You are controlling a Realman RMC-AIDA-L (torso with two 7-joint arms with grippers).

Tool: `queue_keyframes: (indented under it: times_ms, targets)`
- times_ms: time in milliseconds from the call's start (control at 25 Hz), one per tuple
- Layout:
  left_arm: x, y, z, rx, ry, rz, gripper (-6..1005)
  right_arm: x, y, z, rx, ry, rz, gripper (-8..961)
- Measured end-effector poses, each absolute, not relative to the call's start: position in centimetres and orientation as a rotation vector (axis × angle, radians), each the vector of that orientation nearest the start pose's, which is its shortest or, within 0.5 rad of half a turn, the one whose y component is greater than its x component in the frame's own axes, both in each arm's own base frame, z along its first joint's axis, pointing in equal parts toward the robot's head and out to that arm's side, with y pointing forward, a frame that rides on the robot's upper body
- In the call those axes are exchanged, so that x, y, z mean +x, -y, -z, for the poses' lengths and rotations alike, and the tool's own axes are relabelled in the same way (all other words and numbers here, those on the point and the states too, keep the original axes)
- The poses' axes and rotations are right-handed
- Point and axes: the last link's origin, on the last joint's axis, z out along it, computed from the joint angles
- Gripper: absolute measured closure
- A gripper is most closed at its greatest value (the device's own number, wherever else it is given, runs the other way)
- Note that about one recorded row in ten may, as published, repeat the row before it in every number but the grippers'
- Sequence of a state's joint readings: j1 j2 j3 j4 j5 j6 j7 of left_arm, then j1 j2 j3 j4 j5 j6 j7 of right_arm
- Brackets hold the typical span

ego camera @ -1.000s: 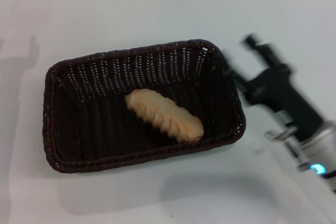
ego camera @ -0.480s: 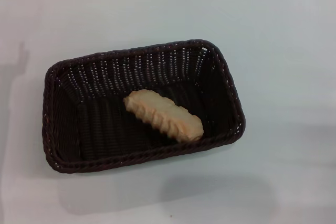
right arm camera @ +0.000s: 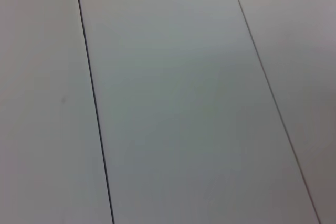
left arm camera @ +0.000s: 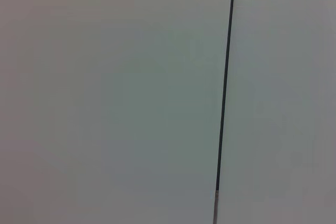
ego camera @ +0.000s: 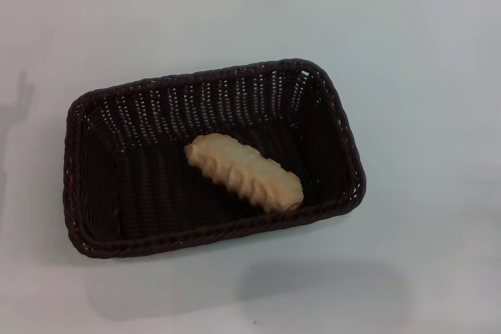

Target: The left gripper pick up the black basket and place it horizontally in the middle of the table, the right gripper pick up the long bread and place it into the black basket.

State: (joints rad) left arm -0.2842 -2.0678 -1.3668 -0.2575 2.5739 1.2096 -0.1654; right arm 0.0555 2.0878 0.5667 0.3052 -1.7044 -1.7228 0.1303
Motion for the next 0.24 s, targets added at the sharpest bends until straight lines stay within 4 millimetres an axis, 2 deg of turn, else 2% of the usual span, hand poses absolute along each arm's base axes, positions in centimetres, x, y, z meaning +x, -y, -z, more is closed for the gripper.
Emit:
queue_keyframes:
  times_ms: [240]
  targets:
    - [-37.07, -29.91, -4.06, -1.265, 0.589, 0.704, 203, 36.95, -18.01, -3.75, -0.984, -0.501, -0.823, 108]
